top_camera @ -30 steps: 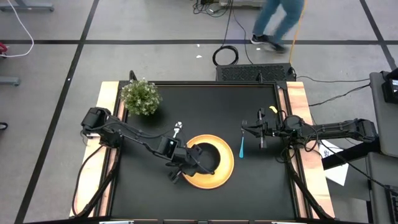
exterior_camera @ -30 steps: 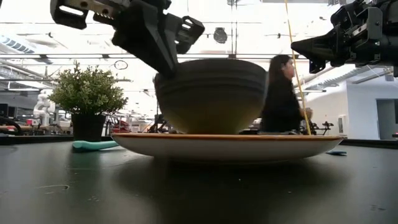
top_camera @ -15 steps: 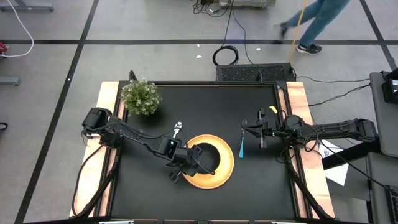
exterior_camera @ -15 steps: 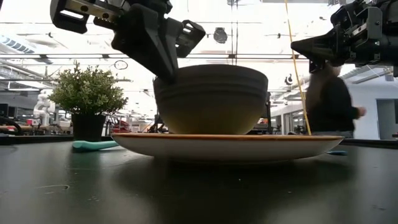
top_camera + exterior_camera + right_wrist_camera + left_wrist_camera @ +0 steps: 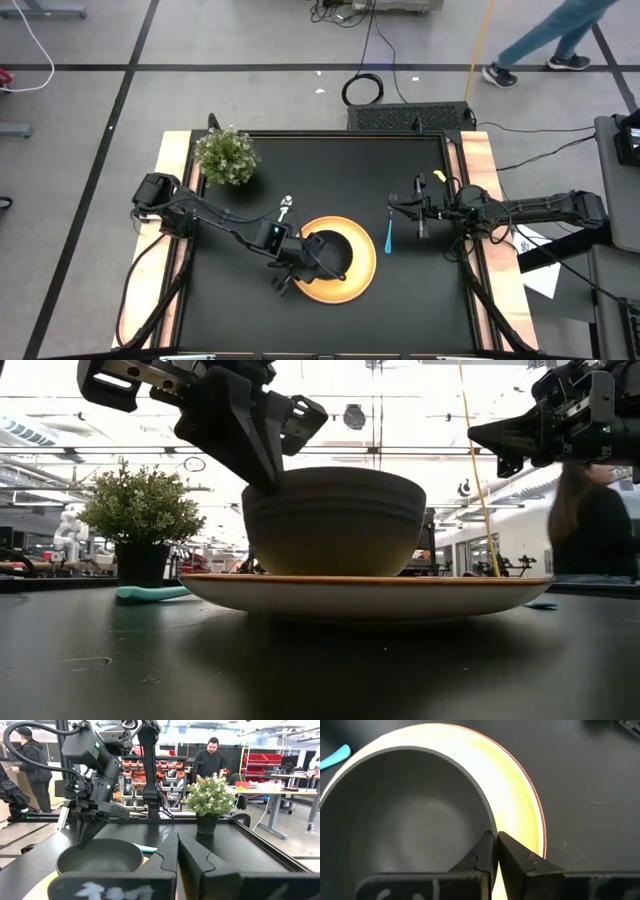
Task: Set table place
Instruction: Put the black bowl on the yellow plate, then put the blue fork on the yellow plate to the right of the black bowl
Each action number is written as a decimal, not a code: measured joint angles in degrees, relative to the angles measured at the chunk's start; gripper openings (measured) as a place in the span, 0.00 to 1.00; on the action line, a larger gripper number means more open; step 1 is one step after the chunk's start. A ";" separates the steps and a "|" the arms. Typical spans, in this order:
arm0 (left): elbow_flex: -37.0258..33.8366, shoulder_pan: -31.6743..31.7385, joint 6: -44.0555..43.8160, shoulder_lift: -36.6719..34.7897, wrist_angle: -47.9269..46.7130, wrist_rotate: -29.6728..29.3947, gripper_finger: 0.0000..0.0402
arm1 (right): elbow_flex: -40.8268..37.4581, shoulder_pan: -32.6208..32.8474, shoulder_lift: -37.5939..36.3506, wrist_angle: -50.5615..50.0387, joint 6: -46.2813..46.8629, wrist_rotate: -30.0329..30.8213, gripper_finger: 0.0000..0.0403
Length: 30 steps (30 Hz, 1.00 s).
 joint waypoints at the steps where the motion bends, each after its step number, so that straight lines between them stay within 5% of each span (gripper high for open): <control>1: -0.15 0.01 0.00 0.00 0.25 0.00 0.06 | 0.00 -0.01 0.00 0.00 0.00 0.01 0.00; 7: -0.96 -0.01 0.02 0.00 0.64 0.01 0.02 | 0.00 0.00 0.02 0.01 0.02 0.01 0.00; 18: -1.01 -0.01 -0.05 0.00 0.69 0.03 0.20 | 0.00 -0.01 0.02 0.04 0.02 -0.01 0.00; 30: -1.03 -0.01 -0.04 -0.02 3.01 0.03 0.22 | 0.00 -0.01 0.02 0.04 0.04 0.01 0.00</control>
